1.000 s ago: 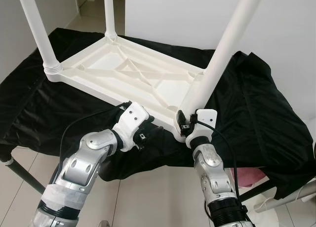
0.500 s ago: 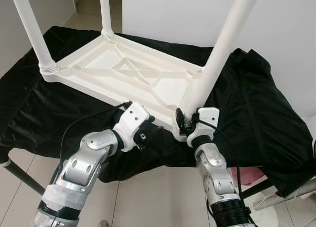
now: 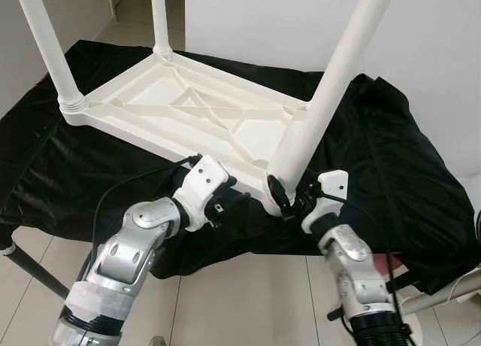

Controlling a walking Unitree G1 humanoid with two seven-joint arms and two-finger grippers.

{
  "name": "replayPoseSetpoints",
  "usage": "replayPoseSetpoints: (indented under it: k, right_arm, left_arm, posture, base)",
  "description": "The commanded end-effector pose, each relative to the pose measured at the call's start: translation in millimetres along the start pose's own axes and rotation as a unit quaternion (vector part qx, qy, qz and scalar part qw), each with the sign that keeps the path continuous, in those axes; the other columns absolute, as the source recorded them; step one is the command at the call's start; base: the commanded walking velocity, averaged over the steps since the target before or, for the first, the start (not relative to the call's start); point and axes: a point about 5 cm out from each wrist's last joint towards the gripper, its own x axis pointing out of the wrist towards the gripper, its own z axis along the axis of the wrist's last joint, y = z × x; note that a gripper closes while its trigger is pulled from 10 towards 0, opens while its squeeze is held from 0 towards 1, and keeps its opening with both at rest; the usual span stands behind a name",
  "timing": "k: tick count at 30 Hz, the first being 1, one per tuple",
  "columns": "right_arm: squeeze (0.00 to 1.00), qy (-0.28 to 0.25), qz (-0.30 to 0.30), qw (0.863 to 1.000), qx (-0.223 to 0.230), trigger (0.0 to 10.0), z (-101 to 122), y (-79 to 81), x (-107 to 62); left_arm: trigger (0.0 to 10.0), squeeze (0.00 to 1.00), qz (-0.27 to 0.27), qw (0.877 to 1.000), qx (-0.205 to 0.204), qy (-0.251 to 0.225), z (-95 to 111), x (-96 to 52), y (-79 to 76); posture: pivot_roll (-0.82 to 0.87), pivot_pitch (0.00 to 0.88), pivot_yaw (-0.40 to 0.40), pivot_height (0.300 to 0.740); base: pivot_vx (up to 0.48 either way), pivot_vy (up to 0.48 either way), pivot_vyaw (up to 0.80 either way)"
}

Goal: Building children table

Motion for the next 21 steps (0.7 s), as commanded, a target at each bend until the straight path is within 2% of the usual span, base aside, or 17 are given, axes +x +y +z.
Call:
replayPoseSetpoints:
  k: [1,4,7,16,17,18,19,21]
  right_arm:
    - [0.0,0.01,0.031,0.999,-0.005,10.0,1,-13.4,0.4]
    - [0.0,0.017,0.057,0.998,-0.013,10.0,2,-17.1,2.1]
    - [0.0,0.038,0.106,0.993,-0.022,10.0,2,-22.3,10.7]
    - [0.0,0.06,0.164,0.984,-0.031,10.0,-4,-17.6,28.7]
    - [0.0,0.06,0.166,0.984,-0.031,3.5,-5,-18.1,30.8]
    - [0.0,0.06,0.166,0.984,-0.031,3.5,-5,-18.1,30.8]
    - [0.0,0.062,0.169,0.983,-0.031,0.0,-6,-18.1,32.6]
    - [0.0,0.064,0.173,0.982,-0.028,0.0,-8,-18.2,34.0]
  left_arm:
    - [10.0,0.0,0.006,1.0,-0.002,0.008,-3,1.4,-1.8]
    - [10.0,0.0,0.004,1.0,-0.002,0.008,-3,1.2,-2.2]
    - [10.0,0.0,-0.012,1.0,0.001,0.015,-5,-0.1,-5.0]
    - [10.0,0.0,-0.019,1.0,0.006,0.018,-5,-0.2,-6.4]
    - [10.0,0.0,-0.019,1.0,0.006,0.017,-4,0.2,-6.7]
    - [10.0,0.0,-0.019,1.0,0.006,0.017,-4,0.2,-6.7]
    - [10.0,0.0,-0.021,1.0,0.007,0.017,-4,0.8,-8.2]
    - [10.0,0.0,-0.023,1.0,0.008,0.017,-4,1.5,-9.8]
  posture:
    - [0.04,0.06,-0.105,0.74]
    - [0.04,0.06,-0.105,0.74]
    - [0.05,0.058,-0.103,0.74]
    - [0.06,0.05,-0.109,0.74]
    - [0.06,0.05,-0.109,0.74]
    - [0.06,0.05,-0.109,0.74]
    - [0.07,0.046,-0.113,0.74]
    - [0.07,0.046,-0.116,0.74]
  base:
    - [0.0,0.0,0.0]
    - [0.0,0.0,0.0]
    - [0.0,0.0,0.0]
    - [0.0,0.0,0.0]
    - [0.0,0.0,0.0]
    - [0.0,0.0,0.0]
    - [0.0,0.0,0.0]
    - [0.0,0.0,0.0]
